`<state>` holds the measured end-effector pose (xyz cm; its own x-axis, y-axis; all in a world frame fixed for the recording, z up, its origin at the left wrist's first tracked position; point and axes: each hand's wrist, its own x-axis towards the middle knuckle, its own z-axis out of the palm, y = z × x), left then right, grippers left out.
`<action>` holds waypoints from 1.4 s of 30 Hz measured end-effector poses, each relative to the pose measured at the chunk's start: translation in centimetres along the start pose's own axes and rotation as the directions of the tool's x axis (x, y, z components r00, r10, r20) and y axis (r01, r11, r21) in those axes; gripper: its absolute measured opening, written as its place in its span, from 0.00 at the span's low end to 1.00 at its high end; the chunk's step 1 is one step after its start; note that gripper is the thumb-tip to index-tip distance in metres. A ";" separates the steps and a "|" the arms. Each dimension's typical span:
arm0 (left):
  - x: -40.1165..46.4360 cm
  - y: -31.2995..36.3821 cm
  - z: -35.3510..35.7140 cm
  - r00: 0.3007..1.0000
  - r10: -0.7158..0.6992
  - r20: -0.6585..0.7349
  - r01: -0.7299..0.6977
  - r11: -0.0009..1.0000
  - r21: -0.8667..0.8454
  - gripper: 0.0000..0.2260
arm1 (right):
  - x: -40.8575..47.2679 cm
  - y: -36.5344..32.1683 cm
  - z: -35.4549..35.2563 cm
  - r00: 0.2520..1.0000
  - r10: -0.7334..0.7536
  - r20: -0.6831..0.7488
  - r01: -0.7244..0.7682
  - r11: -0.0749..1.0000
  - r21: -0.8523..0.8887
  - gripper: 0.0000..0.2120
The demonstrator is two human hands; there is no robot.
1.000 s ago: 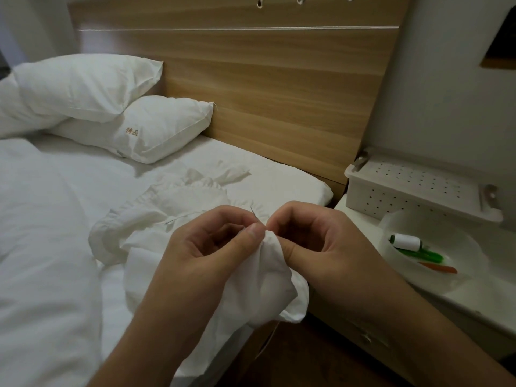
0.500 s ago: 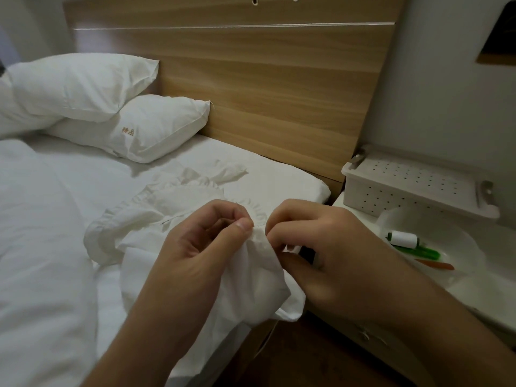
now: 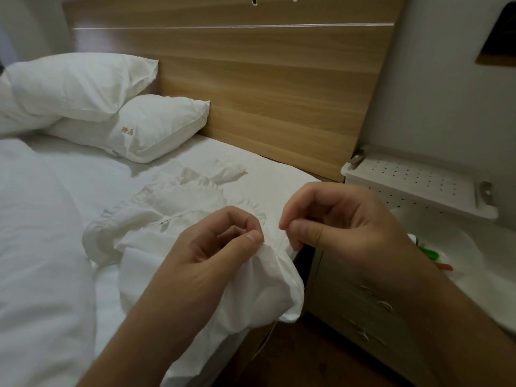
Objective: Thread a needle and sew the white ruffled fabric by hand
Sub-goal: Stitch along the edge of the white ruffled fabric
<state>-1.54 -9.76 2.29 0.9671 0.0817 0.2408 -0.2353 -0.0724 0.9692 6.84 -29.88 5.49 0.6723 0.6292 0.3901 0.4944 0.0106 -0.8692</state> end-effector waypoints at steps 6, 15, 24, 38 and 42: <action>0.0 -0.4 0.0 0.997 -0.030 0.070 0.030 1.000 0.008 0.08 | 0.5 0.2 0.9 0.999 -0.047 -0.012 0.046 0.998 -0.052 0.06; 0.0 -0.4 0.0 0.990 -0.063 0.124 0.071 0.995 -0.066 0.07 | 0.8 0.3 1.1 1.000 -0.025 -0.014 0.024 0.998 -0.064 0.06; 0.1 -0.4 -0.4 0.981 -0.042 0.190 0.060 0.994 -0.091 0.05 | 1.1 1.2 1.0 0.988 0.150 0.048 -0.157 0.946 0.282 0.06; -0.1 0.0 0.4 0.997 -0.036 -0.066 0.043 0.993 0.112 0.05 | 0.6 0.2 0.6 0.986 0.164 0.038 -0.163 0.986 -0.024 0.06; -0.2 0.3 0.1 0.999 -0.036 -0.008 0.037 0.985 0.167 0.06 | 0.6 0.3 1.0 0.991 0.129 -0.027 -0.131 0.985 -0.110 0.08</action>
<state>-1.80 -9.92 2.55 0.9743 0.0921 0.2058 -0.1796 -0.2345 0.9554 6.90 -28.69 5.14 0.7448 0.6045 0.2826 0.4595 -0.1574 -0.8741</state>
